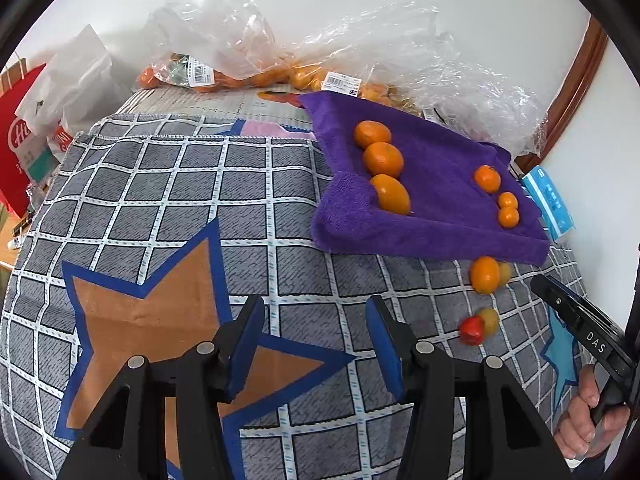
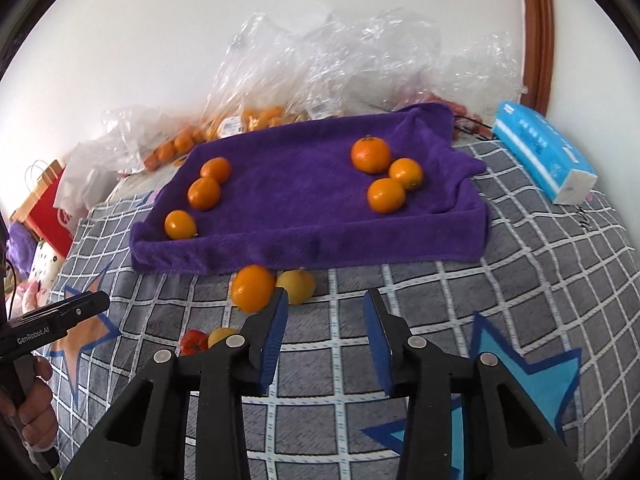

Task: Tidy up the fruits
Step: 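Lower the right gripper onto the yellow-green fruit and close it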

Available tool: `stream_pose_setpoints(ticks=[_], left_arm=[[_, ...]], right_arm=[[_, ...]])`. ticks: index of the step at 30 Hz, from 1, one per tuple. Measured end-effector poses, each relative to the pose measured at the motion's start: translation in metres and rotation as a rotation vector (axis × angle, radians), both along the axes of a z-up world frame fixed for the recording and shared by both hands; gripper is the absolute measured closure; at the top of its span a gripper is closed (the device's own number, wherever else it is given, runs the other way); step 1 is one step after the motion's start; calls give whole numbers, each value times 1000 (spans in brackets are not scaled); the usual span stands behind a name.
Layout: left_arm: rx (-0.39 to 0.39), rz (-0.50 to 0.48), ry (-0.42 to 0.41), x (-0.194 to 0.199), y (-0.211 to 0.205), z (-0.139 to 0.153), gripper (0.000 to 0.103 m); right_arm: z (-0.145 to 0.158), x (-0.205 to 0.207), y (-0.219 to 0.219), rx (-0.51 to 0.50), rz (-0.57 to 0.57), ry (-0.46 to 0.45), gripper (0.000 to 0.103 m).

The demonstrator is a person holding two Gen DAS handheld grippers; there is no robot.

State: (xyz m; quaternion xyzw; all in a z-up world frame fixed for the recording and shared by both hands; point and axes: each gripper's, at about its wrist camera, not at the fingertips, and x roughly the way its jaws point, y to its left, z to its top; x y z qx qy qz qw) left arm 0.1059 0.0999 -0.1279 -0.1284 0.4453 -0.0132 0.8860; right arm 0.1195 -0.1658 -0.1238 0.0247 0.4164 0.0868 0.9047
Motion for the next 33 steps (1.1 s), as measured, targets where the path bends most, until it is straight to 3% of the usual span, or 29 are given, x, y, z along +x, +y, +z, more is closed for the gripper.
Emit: stream_pose_setpoints(ticks=[6,11,13,20,29,33], left_arm=[[-48,-39,41,10,1,-15,53],[-54,-65,26,8,-1,-13,52],[-53,-73,27,7,-2,-13,52],[-32,-100,21,7,-12,-13,52],[0,-93,34,14,-25,-11,52],[9,-90,15,12,-28,-6,52]], right_arm=[[-16,22,12,26,16,31,65],[-27,35,11,79,23,66,69],[-27,35,10,95,31,63,79],[-20,19,-4,27,15,37,78],[-36,24,-7,58,58,68,73],[-31,20,-6,27,51,27,75]])
